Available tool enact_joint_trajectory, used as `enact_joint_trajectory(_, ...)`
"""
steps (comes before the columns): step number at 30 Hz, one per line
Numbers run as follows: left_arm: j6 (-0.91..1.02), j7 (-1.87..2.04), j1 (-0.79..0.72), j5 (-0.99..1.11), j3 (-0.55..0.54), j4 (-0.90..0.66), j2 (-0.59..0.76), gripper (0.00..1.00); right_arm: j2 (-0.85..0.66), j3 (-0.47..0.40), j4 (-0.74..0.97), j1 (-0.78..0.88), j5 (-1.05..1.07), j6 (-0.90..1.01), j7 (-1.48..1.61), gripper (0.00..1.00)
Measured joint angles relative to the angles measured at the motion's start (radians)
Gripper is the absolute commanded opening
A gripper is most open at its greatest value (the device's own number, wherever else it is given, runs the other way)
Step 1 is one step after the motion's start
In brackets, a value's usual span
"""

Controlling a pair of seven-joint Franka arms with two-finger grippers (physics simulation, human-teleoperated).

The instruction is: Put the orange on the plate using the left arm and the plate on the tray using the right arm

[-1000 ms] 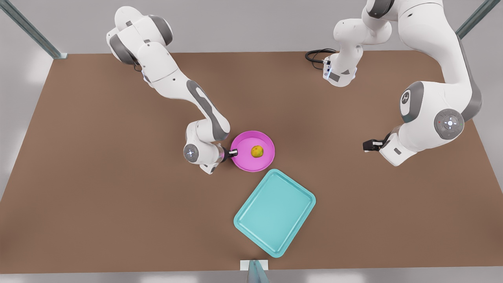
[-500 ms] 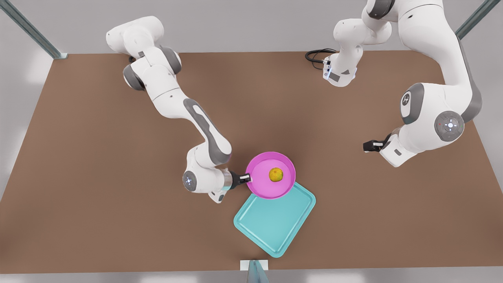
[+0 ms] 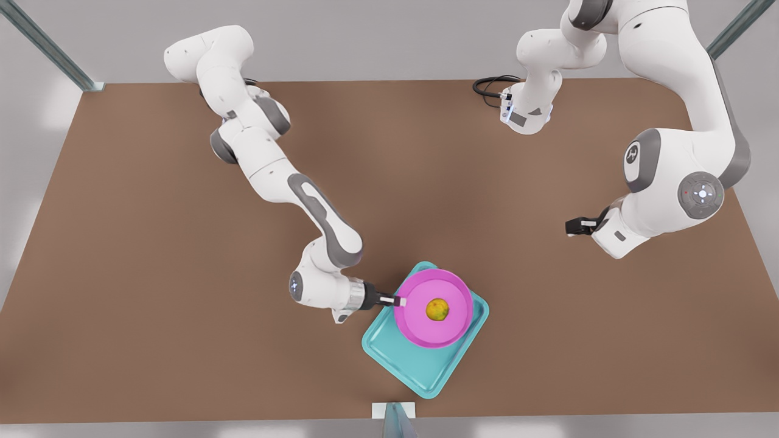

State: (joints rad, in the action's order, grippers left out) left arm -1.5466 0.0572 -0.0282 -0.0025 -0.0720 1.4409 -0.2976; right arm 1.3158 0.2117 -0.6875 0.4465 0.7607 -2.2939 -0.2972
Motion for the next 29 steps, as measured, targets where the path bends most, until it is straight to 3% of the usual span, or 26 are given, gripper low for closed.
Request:
enact_joint_trajectory(4, 0.0, -0.002, 0.002, -0.001, 0.007, 0.0, -0.006, 1.0, 0.01, -0.012, 0.0, 0.001, 0.0, -0.029, -0.037, 0.24)
enact_joint_trajectory(5, -0.001, -0.003, 0.002, -0.001, 0.008, 0.0, -0.006, 1.0, 0.011, -0.012, 0.0, 0.002, -0.002, -0.034, -0.047, 1.0)
enact_joint_trajectory(12, -0.002, -0.006, 0.001, 0.0, 0.009, 0.0, -0.008, 1.0, 0.005, -0.007, -0.004, 0.004, -0.01, -0.059, -0.096, 1.0)
enact_joint_trajectory(13, -0.002, -0.007, 0.001, 0.0, 0.009, -0.001, -0.007, 1.0, -0.05, -0.035, -0.037, -0.011, -0.013, -0.027, -0.102, 1.0)
enact_joint_trajectory(16, -0.001, -0.008, 0.001, 0.001, 0.009, -0.001, -0.007, 1.0, -0.317, -0.288, -0.071, -0.173, -0.09, 0.336, -0.09, 1.0)
enact_joint_trajectory(18, 0.0, -0.008, 0.001, 0.002, 0.009, -0.002, -0.007, 1.0, -0.535, -0.34, -0.074, -0.209, -0.283, 0.583, -0.054, 1.0)
enact_joint_trajectory(20, 0.006, -0.008, 0.001, 0.004, 0.009, -0.002, -0.008, 1.0, -0.714, -0.351, -0.079, -0.219, -0.469, 0.781, -0.01, 1.0)
enact_joint_trajectory(23, 0.013, -0.006, 0.001, 0.006, 0.009, -0.002, -0.009, 1.0, -0.839, -0.326, -0.13, -0.221, -0.688, 1.003, 0.061, 1.0)
enact_joint_trajectory(27, 0.019, -0.004, 0.001, 0.007, 0.009, -0.002, -0.009, 1.0, -1.102, -0.2, -0.466, -0.328, -0.804, 1.087, 0.139, 1.0)
enact_joint_trajectory(29, 0.02, -0.003, 0.001, 0.008, 0.009, -0.002, -0.009, 1.0, -1.151, -0.181, -0.534, -0.347, -0.828, 1.091, 0.171, 1.0)
